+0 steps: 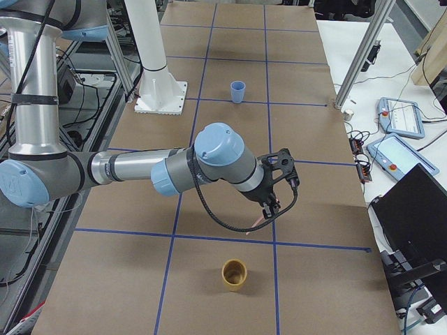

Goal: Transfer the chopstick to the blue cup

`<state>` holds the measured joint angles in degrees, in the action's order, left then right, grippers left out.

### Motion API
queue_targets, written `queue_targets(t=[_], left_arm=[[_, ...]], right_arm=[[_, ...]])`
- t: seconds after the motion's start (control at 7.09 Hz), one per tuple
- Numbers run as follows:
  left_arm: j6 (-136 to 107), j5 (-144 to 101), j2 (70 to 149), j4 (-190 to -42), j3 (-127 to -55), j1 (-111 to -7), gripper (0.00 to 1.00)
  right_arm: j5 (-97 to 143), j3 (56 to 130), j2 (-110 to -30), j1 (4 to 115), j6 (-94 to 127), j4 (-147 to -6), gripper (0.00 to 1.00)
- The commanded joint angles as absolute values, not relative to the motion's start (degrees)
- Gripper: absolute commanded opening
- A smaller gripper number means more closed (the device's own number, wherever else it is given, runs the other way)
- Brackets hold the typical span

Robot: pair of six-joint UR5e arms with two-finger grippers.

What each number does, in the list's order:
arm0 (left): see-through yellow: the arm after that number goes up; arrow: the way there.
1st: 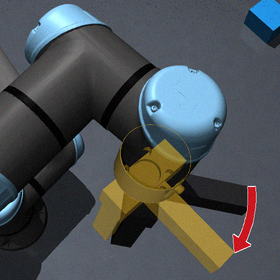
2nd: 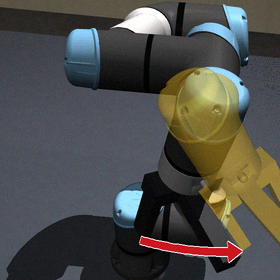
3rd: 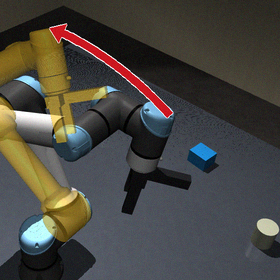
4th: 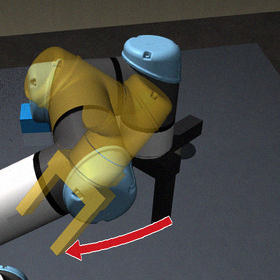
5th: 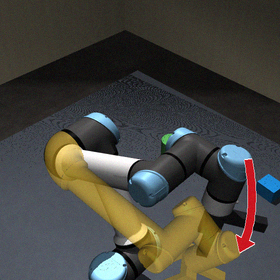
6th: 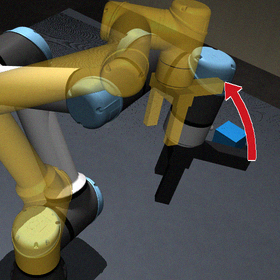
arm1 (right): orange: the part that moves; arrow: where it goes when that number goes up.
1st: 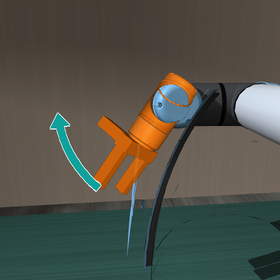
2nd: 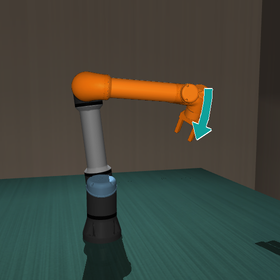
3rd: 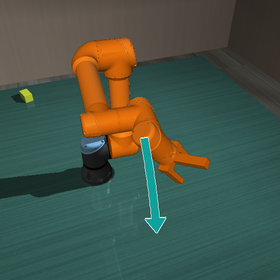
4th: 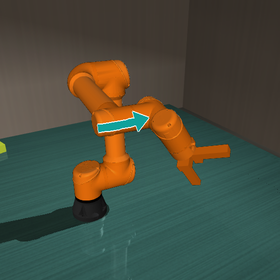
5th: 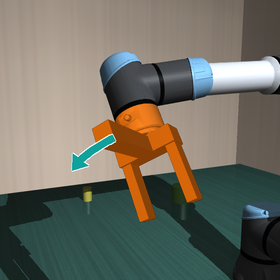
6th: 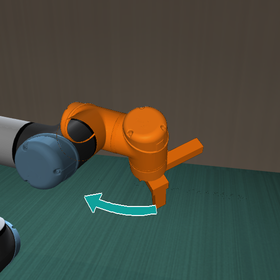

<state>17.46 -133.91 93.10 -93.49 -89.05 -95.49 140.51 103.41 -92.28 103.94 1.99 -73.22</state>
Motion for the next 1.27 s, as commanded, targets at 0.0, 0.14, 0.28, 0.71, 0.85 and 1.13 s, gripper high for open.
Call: queue_targets(t=[0.0,0.14,0.28,0.71,0.85,1.13], left_arm=[[12.0,-134.0,89.2,-93.3,-93.8,-96.0,0.99],[12.0,-134.0,87.6,-93.6,-95.2,-95.9,0.99],[12.0,-134.0,87.2,-93.7,-95.5,-96.0,0.99],[12.0,-134.0,86.5,-93.9,-95.8,-95.9,0.99],[12.0,-133.9,86.5,-93.9,-95.7,-95.9,0.99],[12.0,-133.9,86.5,-93.9,-95.5,-95.8,0.99]], right_arm=[[140.4,111.5,-90.3,91.0,22.0,-73.3,0.0],[140.3,115.4,-88.3,84.7,33.8,-73.2,0.0],[137.6,118.2,-84.7,77.9,48.5,-73.3,0.0],[116.0,120.1,-67.1,55.4,83.9,-81.1,0.0],[111.2,120.1,-56.4,50.9,87.7,-95.9,0.0],[97.4,118.1,-47.1,40.3,96.0,-107.5,0.0]])
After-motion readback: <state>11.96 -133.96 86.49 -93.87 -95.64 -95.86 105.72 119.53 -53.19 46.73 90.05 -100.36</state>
